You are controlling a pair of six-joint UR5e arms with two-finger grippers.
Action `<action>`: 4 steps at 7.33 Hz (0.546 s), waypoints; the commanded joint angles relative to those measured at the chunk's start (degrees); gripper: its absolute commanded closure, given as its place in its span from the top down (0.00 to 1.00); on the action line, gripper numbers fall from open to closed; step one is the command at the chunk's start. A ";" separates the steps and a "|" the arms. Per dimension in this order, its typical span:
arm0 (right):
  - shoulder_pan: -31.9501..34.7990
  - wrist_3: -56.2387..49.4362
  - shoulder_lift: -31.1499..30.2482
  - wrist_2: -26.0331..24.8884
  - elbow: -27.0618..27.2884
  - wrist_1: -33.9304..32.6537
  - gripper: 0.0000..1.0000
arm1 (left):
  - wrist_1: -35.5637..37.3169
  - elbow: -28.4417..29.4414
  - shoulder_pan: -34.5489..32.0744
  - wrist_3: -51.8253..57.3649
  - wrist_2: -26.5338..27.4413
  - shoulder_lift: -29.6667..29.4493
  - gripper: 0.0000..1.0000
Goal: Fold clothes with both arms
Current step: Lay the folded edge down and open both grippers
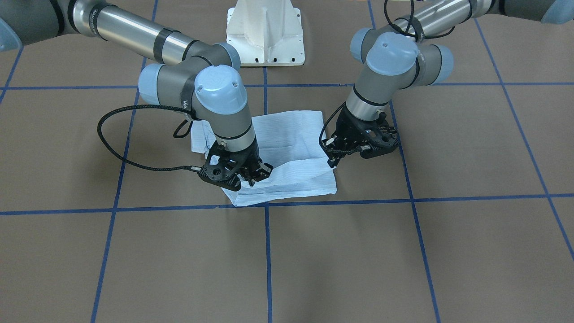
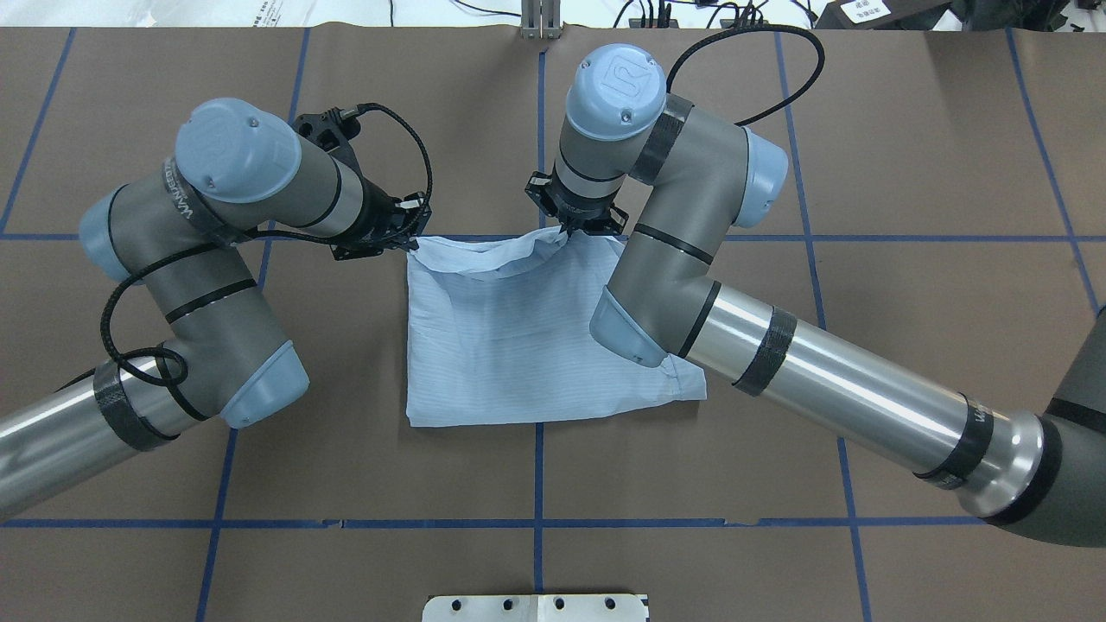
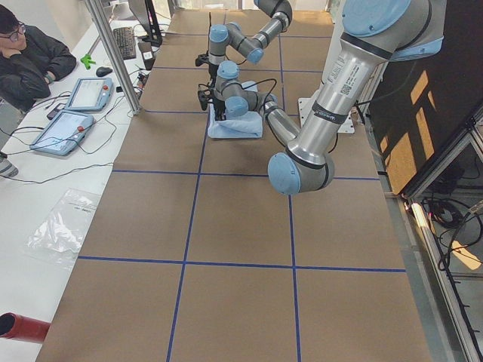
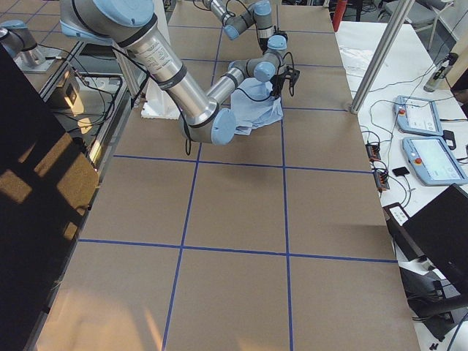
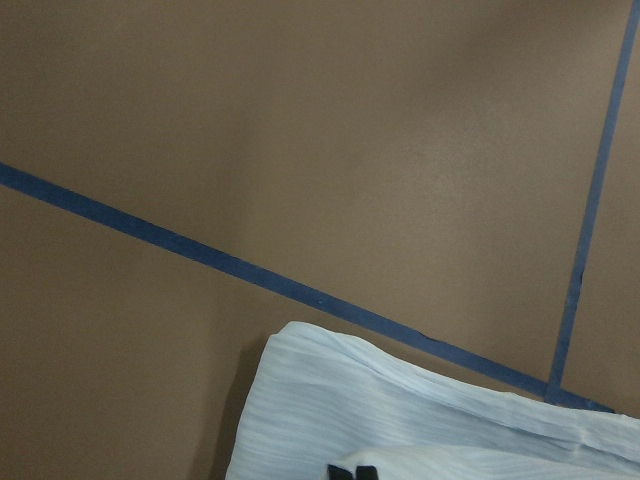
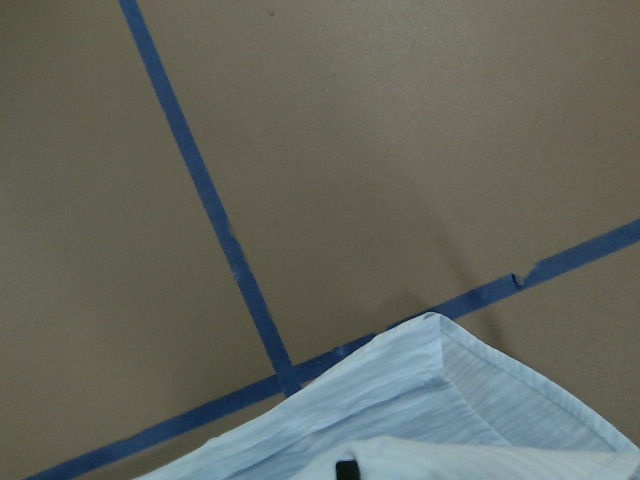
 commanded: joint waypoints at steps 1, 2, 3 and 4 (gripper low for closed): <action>0.70 0.04 0.04 0.28 -0.15 2.08 1.00 | 0.26 -0.22 -0.20 0.30 -0.02 -0.03 1.00; 1.58 -0.04 0.82 0.72 -0.15 2.61 1.00 | 0.26 -0.22 -1.68 0.48 -0.19 0.14 1.00; 1.94 -0.04 0.92 0.72 -0.15 2.88 1.00 | 0.69 -0.39 -3.17 1.96 -2.19 0.41 1.00; 2.03 -0.31 1.09 0.81 -0.15 2.88 1.00 | 0.87 -0.57 -4.66 5.02 -3.26 0.67 1.00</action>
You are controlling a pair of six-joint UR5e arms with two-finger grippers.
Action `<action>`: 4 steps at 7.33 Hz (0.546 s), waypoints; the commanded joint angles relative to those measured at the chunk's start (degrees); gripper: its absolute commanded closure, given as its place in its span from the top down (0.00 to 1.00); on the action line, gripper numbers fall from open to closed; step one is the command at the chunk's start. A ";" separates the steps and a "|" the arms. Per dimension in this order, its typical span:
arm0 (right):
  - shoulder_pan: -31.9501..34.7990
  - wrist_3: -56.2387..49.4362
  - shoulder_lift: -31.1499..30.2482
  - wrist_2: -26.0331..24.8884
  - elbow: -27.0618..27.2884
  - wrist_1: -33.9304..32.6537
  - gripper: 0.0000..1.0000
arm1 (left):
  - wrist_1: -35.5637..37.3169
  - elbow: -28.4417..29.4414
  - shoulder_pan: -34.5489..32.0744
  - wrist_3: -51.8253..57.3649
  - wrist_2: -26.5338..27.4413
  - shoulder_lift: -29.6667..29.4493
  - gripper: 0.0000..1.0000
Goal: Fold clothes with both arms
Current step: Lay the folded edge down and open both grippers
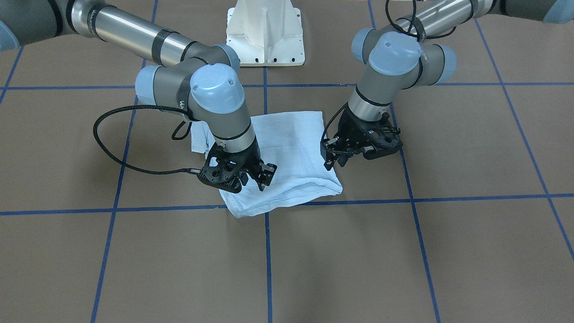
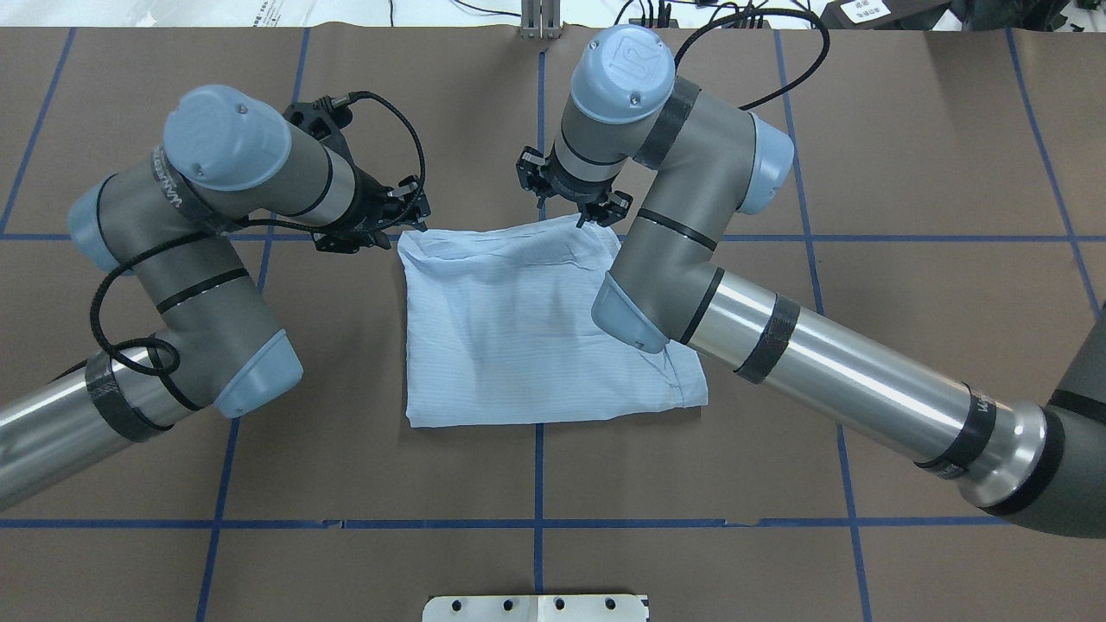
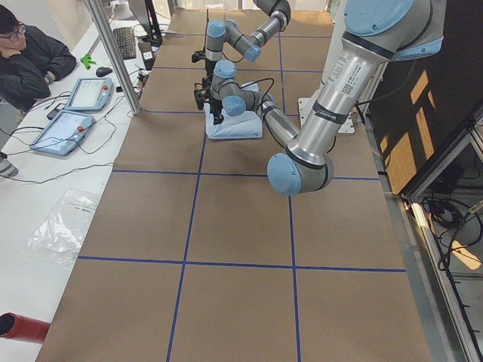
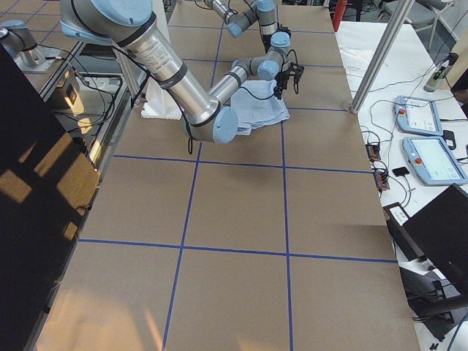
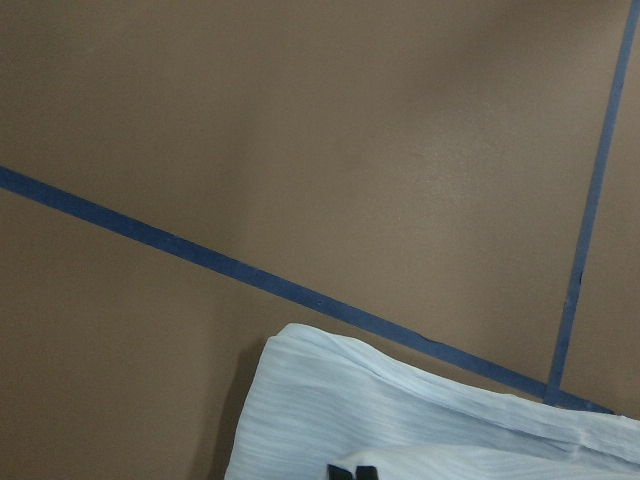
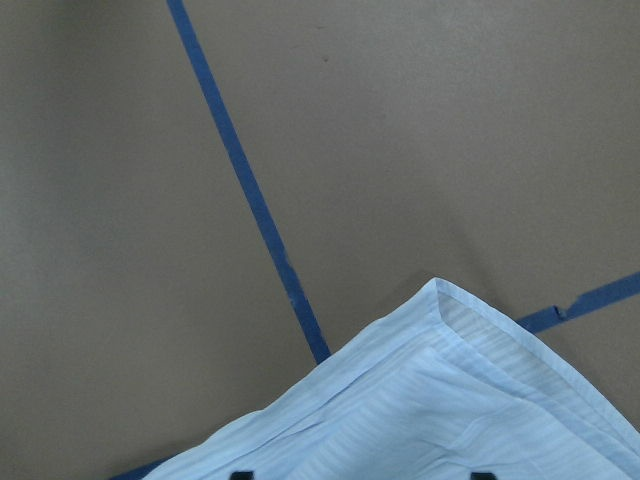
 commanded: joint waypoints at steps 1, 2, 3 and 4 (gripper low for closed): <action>0.23 -2.48 0.35 0.40 0.34 0.03 1.00 | 0.65 -0.55 -2.97 3.68 -1.60 1.71 1.00; 1.71 -5.63 0.09 3.27 0.70 -0.76 1.00 | 0.82 -2.82 -4.29 7.00 -1.68 3.89 1.00; 5.38 -11.93 -1.83 5.82 3.05 -3.64 1.00 | 2.48 -5.71 -6.30 13.12 -2.90 6.44 1.00; 8.29 -23.31 -5.94 5.94 8.90 -10.54 1.00 | 4.67 -7.57 -9.89 19.54 -4.31 8.38 1.00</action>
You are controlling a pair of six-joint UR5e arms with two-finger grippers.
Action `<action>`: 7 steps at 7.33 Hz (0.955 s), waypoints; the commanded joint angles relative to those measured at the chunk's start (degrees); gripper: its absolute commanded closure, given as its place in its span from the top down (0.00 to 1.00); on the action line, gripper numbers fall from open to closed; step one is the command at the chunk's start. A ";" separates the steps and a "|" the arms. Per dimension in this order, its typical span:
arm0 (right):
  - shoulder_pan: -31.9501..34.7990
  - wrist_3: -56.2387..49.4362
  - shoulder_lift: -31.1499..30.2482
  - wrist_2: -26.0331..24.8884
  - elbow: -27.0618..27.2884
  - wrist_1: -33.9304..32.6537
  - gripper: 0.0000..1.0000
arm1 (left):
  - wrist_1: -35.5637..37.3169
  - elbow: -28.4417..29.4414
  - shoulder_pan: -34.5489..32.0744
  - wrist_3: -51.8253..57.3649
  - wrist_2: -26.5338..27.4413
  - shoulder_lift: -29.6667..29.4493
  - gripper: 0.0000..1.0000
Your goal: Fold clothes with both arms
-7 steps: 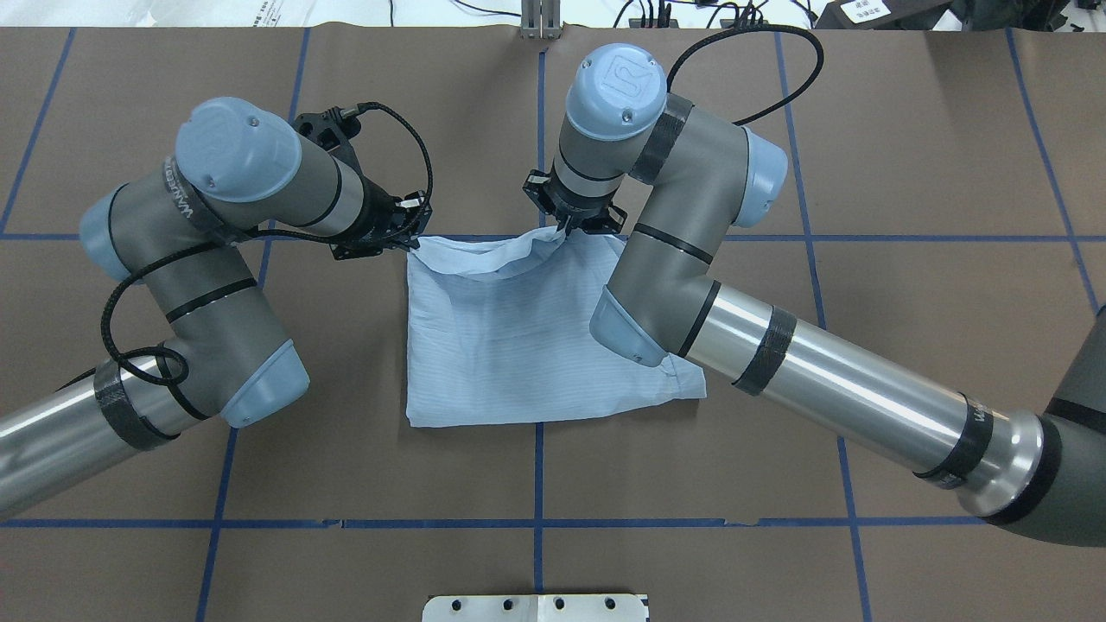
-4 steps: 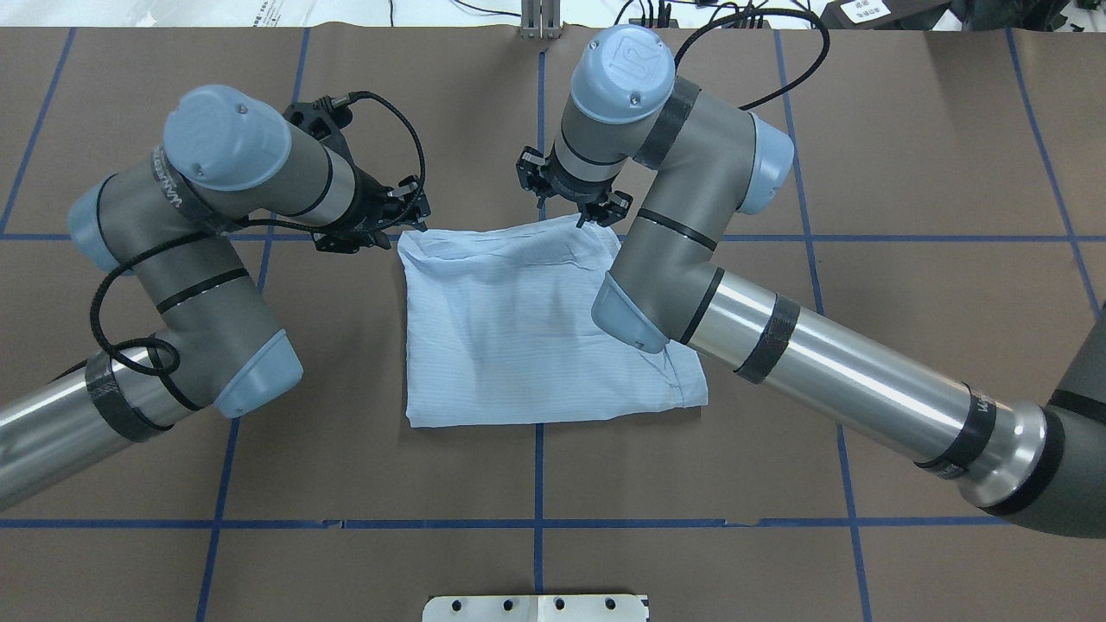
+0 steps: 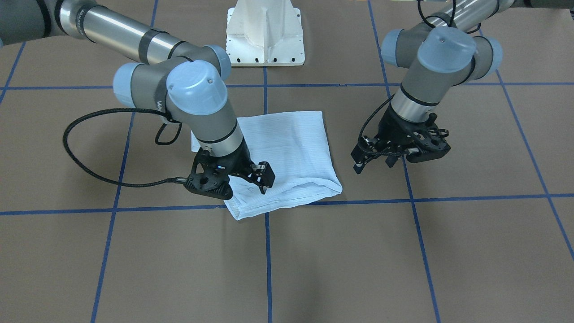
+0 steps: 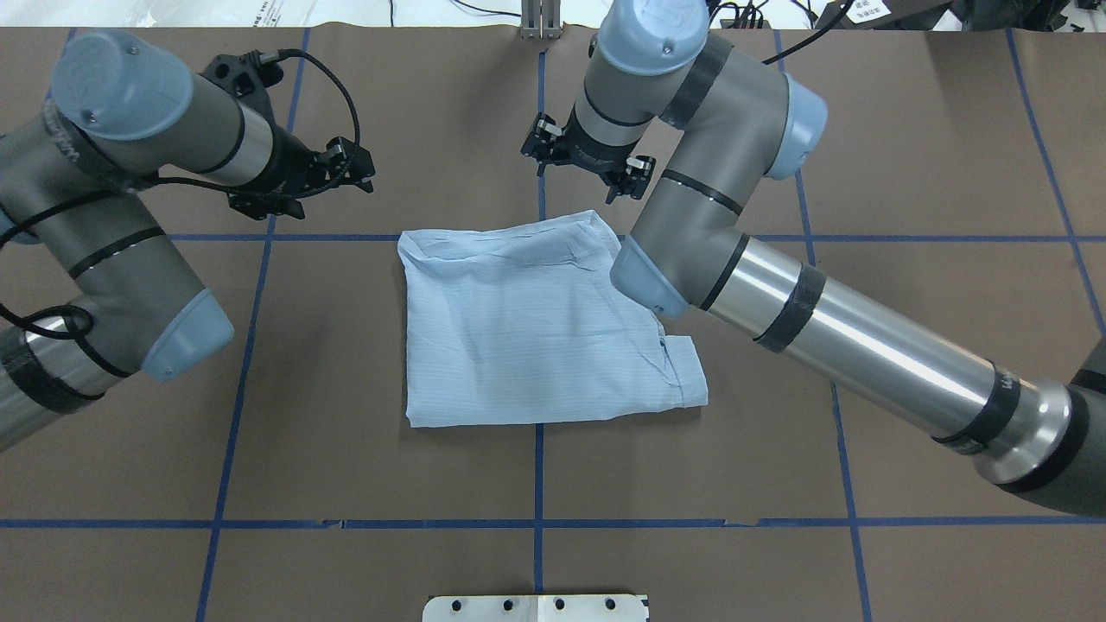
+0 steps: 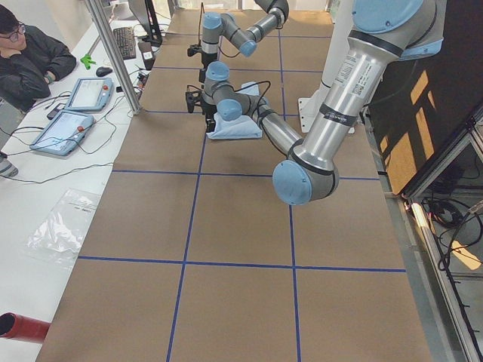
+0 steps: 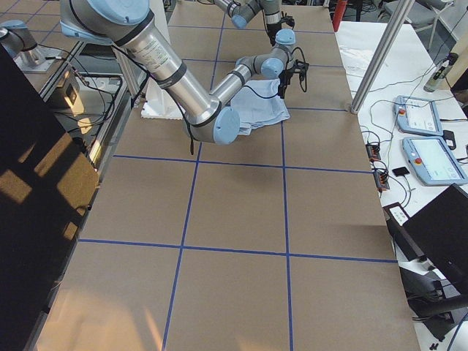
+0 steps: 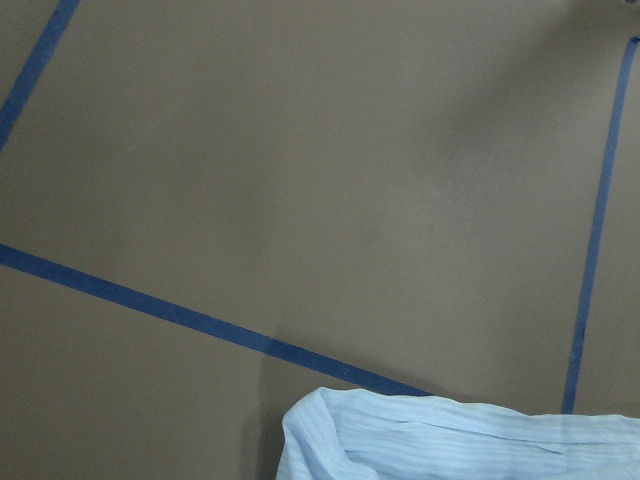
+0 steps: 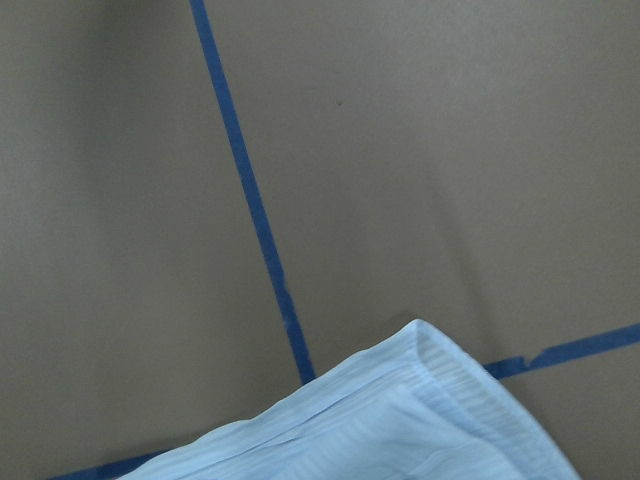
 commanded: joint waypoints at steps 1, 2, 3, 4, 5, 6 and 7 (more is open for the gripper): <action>8.30 -24.38 -8.85 1.55 13.37 -14.66 1.00 | 4.47 -3.12 -8.21 16.16 -3.35 3.89 1.00; 13.82 -39.30 -11.34 1.55 16.84 -22.40 1.00 | 5.97 -3.12 -13.82 26.26 -5.46 6.07 1.00; 17.62 -49.28 -15.71 3.20 19.66 -25.35 1.00 | 6.07 -2.86 -19.97 36.19 -8.44 9.58 1.00; 22.71 -54.43 -19.85 7.31 19.95 -25.47 1.00 | 6.16 -2.60 -25.86 47.60 -10.04 13.53 1.00; 27.72 -62.75 -24.94 10.48 20.04 -25.56 1.00 | 6.42 -2.25 -31.14 57.46 -10.05 17.31 1.00; 32.55 -72.23 -30.03 13.39 19.43 -25.64 1.00 | 7.03 -1.55 -34.93 67.65 -10.05 21.17 1.00; 36.26 -78.68 -36.26 14.46 19.69 -25.38 1.00 | 6.87 0.90 -40.28 78.20 -10.31 24.17 1.00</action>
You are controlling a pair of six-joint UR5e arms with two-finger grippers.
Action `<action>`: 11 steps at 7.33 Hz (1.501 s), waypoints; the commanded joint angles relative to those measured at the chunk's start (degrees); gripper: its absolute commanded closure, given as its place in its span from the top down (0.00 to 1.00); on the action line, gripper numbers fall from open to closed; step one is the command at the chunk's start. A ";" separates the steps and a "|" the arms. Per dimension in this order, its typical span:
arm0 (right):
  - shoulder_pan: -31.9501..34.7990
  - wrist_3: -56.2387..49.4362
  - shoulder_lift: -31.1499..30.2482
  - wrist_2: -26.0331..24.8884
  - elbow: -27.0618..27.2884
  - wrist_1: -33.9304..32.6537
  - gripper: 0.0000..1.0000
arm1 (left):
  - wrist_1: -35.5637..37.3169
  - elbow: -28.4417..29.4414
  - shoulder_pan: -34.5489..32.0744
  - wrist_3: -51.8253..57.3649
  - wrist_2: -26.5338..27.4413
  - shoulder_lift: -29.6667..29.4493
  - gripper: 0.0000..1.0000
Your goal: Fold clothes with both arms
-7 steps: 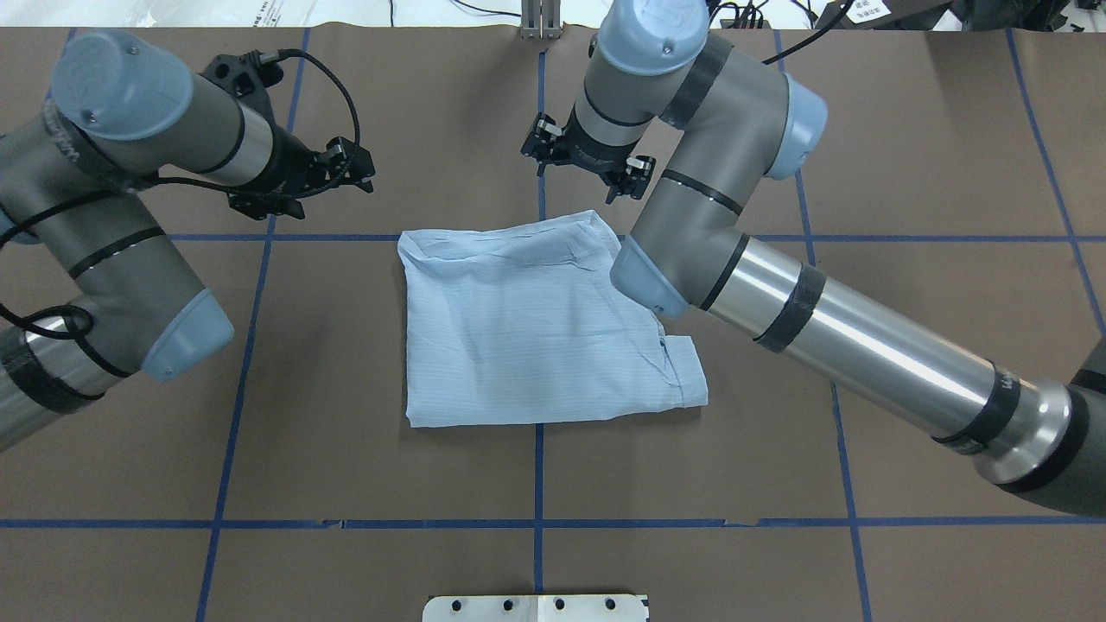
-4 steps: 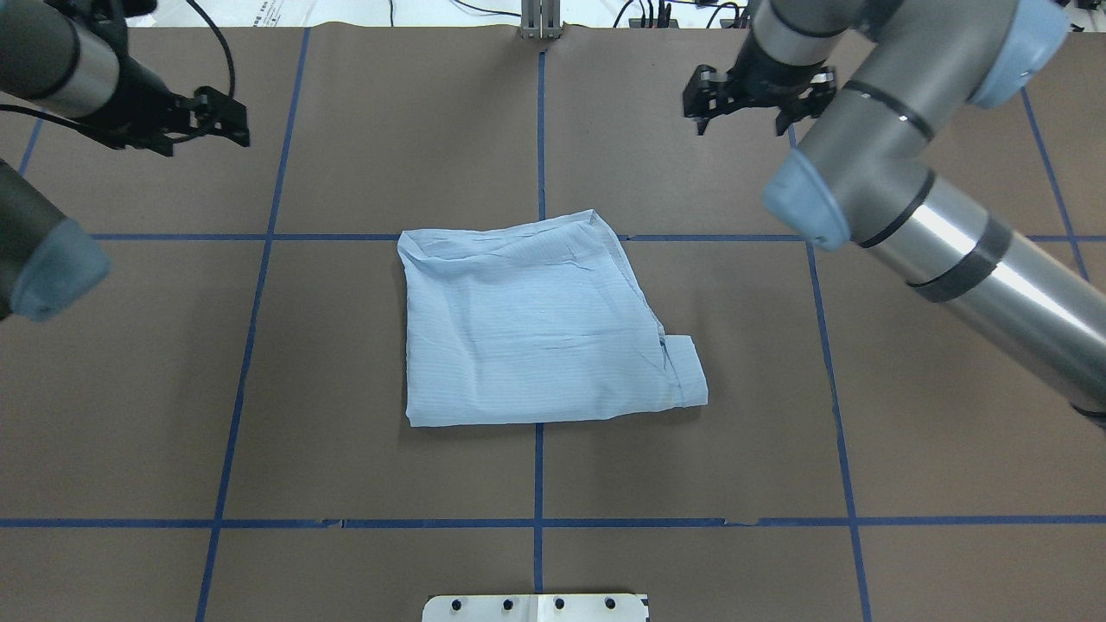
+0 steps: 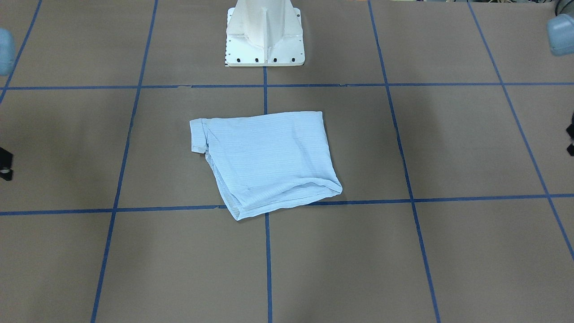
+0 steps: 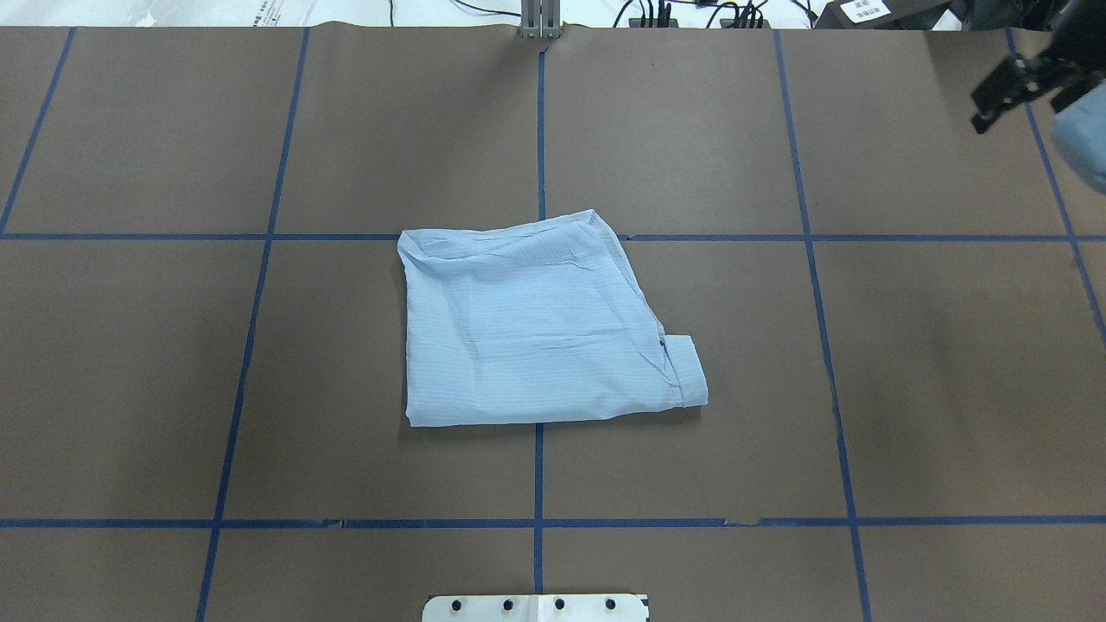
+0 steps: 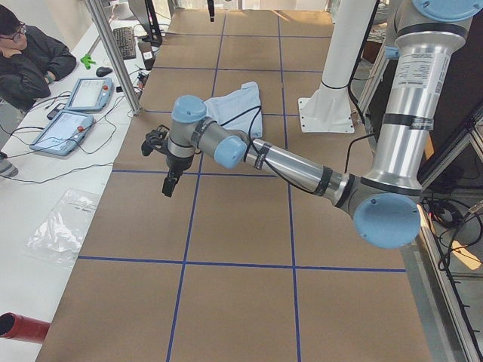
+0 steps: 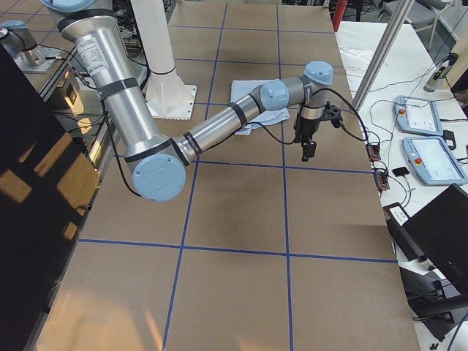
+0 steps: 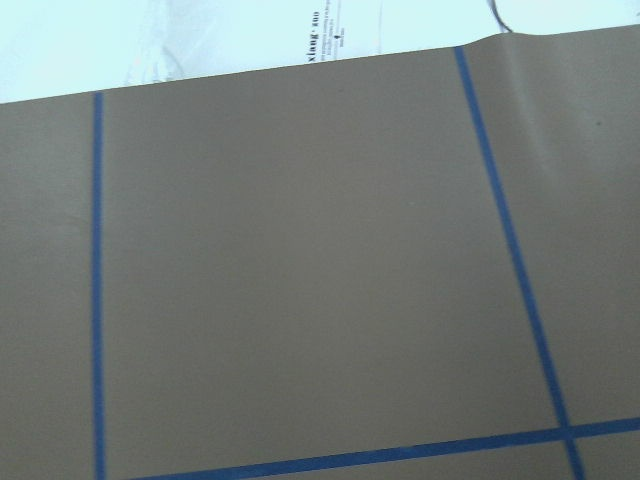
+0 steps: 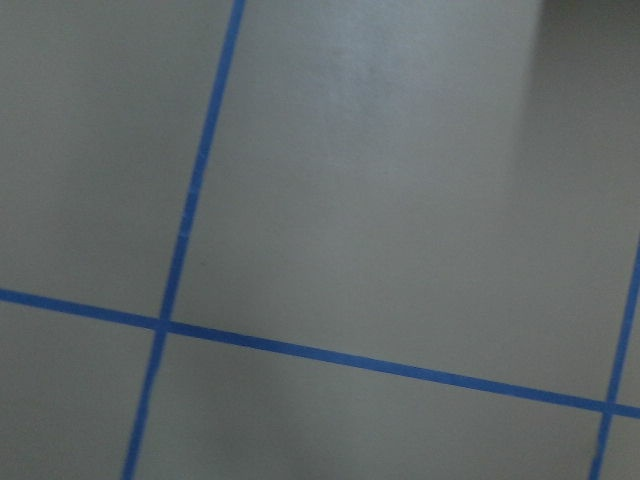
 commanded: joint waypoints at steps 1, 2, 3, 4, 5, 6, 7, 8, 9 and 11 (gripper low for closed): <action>7.24 -10.90 -12.31 3.03 1.38 1.03 1.00 | -0.75 5.65 -10.73 16.65 -6.14 6.04 1.00; 7.52 -11.09 -12.80 2.77 1.48 1.22 1.00 | -1.89 6.56 -11.30 16.25 -9.76 7.53 1.00; 9.79 -11.00 -13.58 2.69 1.22 1.13 1.00 | -3.03 6.57 -11.39 16.25 -9.45 7.55 1.00; 12.60 -10.91 -16.81 3.12 2.00 1.30 1.00 | -3.22 6.92 -11.39 16.60 -8.58 11.03 1.00; 12.62 -10.74 -17.71 3.38 2.10 4.96 1.00 | -3.22 7.79 -11.30 16.08 -8.57 11.24 1.00; 12.63 -10.39 -18.33 3.30 0.79 5.52 1.00 | -2.61 7.54 -11.39 15.99 -8.48 11.24 1.00; 12.63 -10.30 -18.77 4.17 0.17 5.44 1.00 | -1.39 6.84 -11.30 15.90 -8.39 11.24 1.00; 12.63 -10.30 -19.47 4.70 -0.44 5.26 1.00 | 0.71 6.75 -10.60 15.90 -8.39 10.46 1.00; 12.63 -10.30 -19.48 4.88 -2.97 5.43 1.00 | 6.74 5.87 -10.08 15.90 -8.31 8.88 1.00; 12.80 -10.21 -20.35 7.50 -4.39 5.44 1.00 | 19.68 2.29 -9.19 15.99 -8.31 6.32 1.00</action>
